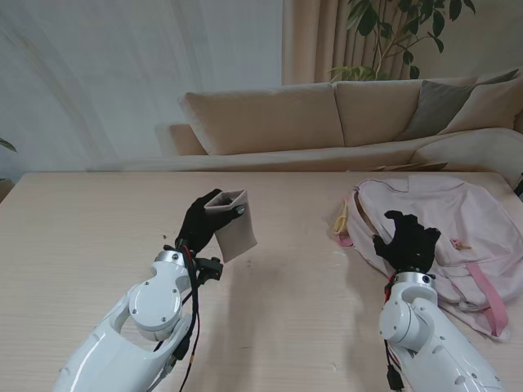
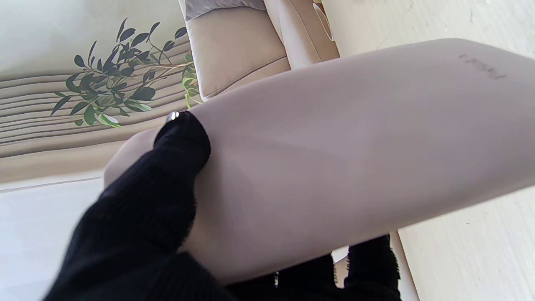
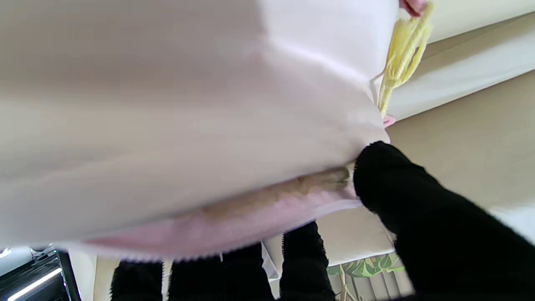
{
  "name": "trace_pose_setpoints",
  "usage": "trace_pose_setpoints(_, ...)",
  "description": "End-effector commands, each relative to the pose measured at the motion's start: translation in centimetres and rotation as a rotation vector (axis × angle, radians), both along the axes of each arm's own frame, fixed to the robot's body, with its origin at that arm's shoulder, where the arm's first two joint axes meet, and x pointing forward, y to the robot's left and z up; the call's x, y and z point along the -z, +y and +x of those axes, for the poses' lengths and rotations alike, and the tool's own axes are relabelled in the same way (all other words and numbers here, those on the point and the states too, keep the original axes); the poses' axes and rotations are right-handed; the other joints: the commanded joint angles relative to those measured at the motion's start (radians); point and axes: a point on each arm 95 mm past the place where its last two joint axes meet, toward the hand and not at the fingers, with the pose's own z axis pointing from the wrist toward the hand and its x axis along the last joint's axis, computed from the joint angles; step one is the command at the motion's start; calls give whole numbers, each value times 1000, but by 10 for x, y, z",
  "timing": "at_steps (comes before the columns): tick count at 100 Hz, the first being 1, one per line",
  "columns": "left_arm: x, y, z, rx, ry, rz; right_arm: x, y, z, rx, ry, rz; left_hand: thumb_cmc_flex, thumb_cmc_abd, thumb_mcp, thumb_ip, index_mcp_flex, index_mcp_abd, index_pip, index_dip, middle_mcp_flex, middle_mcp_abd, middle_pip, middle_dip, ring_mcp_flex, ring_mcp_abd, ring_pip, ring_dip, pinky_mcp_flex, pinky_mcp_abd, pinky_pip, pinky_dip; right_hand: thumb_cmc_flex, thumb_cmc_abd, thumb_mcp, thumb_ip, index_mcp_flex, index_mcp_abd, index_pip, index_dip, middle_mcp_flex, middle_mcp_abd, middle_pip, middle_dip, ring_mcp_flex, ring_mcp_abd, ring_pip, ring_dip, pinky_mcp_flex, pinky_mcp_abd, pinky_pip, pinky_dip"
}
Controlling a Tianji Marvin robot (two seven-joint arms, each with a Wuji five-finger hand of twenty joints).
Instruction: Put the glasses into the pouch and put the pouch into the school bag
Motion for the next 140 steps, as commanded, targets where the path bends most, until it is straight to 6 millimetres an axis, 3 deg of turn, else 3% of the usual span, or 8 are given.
trace_pose_setpoints(1,-1,-3,-1,18,-3,-9,1,5,3,-8,8,-10,21,44,2,3,51,-71,52,-5,31,-30,-5,15,33,4,33,18,-10,3,33,21,-29,20,-9,-28,18,-18,-18,-8,-34,16,10,0,-55,-13,17,11,-19,-21,-26,10)
trace_pose_setpoints(17,-2,-3,-1,20,-4,-9,1,9,6,7,1,19,21,43,1,3,51,-72,52,-6,32,-28,-5,15,33,2,33,18,-10,3,32,21,-42,36,-31,-32,43,-17,-25,-7,-45,17,7,-1,-71,-13,18,12,-20,-24,-52,30)
trace_pose_setpoints(58,-1,-3,-1,20,-6,-5,14,4,25,34,23,-213,20,43,1,3,52,-71,53,-6,33,-29,-5,15,35,2,34,18,-9,3,33,21,135,-159,164,-16,-13,-81,28,17,69,17,45,14,64,4,52,24,56,5,171,82)
trace_pose_setpoints(78,-1,-1,-2,14,-6,-1,18,-3,42,3,-4,-317,21,44,1,3,53,-70,54,-6,36,-29,-3,16,37,3,36,19,-9,3,33,21,235,-259,312,-14,311,-18,17,38,587,-16,-84,-29,563,1,-15,-55,493,-17,271,112)
trace_pose_setpoints(87,-1,1,-3,11,-7,6,18,-1,49,-19,-8,-331,21,44,1,3,53,-69,55,-6,36,-28,-3,15,37,3,36,19,-8,4,34,22,314,-326,313,-163,542,-17,134,-175,874,-15,-183,-101,729,34,80,-62,619,28,326,105)
trace_pose_setpoints(93,-1,3,-4,9,-7,11,18,2,53,-28,-2,-345,21,44,1,3,52,-68,54,-6,35,-28,-3,15,36,3,36,19,-9,4,33,22,339,-360,298,-193,620,-52,253,-214,975,-10,-157,-113,788,55,147,-26,628,80,358,117)
trace_pose_setpoints(111,7,12,-7,4,0,34,18,20,62,-54,34,-343,21,43,1,3,53,-69,56,-6,37,-28,-2,15,38,3,37,19,-9,4,34,22,356,-373,308,-194,744,-116,292,-58,1002,19,69,-78,842,82,344,82,542,122,379,162)
trace_pose_setpoints(140,15,28,-14,-24,11,51,8,92,69,-228,123,-323,22,44,1,2,52,-70,57,-6,35,-30,-3,15,36,3,36,19,-8,3,34,22,354,-374,311,-194,760,-136,281,-11,1002,9,80,-63,830,70,380,91,515,117,371,169)
